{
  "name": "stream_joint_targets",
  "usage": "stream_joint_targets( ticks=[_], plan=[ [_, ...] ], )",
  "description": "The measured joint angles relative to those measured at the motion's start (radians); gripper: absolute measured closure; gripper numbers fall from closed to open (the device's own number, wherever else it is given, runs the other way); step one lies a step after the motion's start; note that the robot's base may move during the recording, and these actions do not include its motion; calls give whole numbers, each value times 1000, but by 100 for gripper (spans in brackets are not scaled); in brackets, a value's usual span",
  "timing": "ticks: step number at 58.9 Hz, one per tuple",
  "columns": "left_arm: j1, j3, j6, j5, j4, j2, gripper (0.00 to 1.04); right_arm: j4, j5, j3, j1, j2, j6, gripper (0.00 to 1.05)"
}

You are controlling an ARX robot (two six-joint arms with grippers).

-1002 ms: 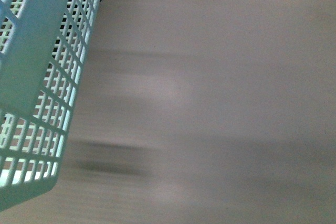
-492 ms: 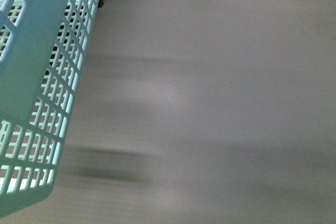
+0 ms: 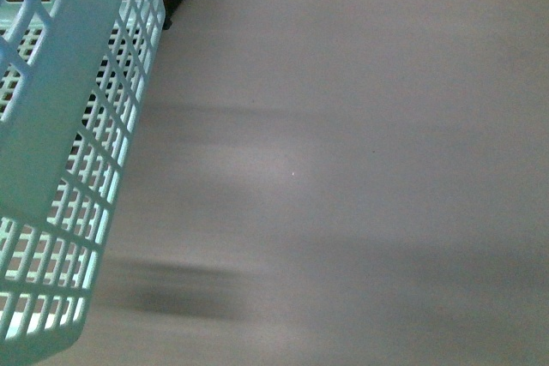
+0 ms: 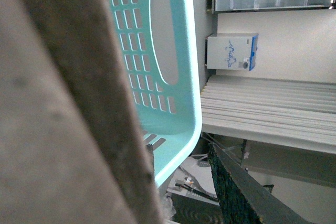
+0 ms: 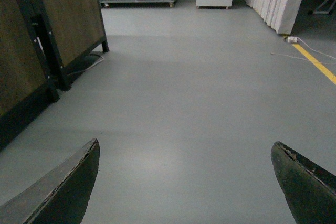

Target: Pick lemon and mango into basket

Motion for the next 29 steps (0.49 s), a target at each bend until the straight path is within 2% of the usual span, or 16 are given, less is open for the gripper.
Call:
stream_joint_targets(
  ticks=[29],
  plan=[
    [0, 2, 0, 1, 0, 0, 76, 0, 0, 0, 0, 0, -1, 9]
  ],
)
